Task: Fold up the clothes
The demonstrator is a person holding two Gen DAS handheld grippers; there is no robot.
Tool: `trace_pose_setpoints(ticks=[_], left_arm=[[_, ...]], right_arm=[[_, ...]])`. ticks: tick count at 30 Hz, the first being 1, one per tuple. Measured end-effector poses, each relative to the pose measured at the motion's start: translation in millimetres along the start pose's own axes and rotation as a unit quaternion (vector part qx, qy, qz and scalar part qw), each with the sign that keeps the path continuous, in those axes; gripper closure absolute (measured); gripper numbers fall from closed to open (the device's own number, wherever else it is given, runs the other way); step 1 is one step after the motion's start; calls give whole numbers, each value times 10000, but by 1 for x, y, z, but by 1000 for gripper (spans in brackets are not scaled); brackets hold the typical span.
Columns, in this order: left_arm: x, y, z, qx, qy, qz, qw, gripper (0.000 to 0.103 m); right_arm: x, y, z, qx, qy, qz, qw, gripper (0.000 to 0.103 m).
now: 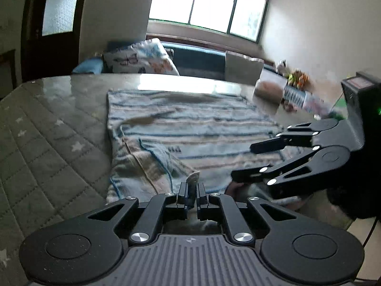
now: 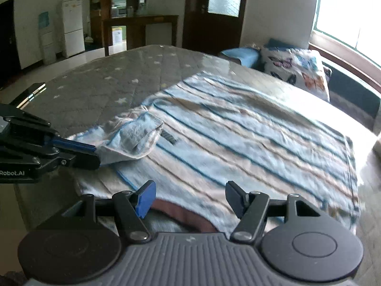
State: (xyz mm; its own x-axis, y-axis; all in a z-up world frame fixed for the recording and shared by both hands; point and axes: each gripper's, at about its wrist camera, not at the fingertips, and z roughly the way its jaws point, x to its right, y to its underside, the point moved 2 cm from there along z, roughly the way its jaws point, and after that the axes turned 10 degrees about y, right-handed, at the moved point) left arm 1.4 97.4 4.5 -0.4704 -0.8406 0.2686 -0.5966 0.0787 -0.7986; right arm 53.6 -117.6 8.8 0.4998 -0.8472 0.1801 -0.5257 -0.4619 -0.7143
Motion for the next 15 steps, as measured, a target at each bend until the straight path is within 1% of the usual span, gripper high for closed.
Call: trace_pose_setpoints(ticks=[3, 5, 7, 9, 12, 15], left_arm=[[2, -7, -9, 64, 48, 109, 9999, 85], [1, -16, -16, 200, 18, 202, 9996, 83], [-6, -25, -19, 326, -151, 228, 9991, 83], [-17, -34, -16, 388, -400, 168, 9983, 83], [-36, -44, -3, 320, -683, 64, 9971, 84], [-52, -44, 16, 73, -865, 27, 9962, 87]], right_arm=[[5, 4, -2, -6, 0, 97, 10000, 37], [8, 5, -5, 17, 3, 157, 9999, 37], [11, 5, -6, 47, 10, 217, 9998, 37], [13, 4, -5, 64, 0, 280, 9996, 37], [13, 3, -4, 55, -93, 360, 9993, 37], [8, 1, -3, 37, -230, 347, 9991, 39]])
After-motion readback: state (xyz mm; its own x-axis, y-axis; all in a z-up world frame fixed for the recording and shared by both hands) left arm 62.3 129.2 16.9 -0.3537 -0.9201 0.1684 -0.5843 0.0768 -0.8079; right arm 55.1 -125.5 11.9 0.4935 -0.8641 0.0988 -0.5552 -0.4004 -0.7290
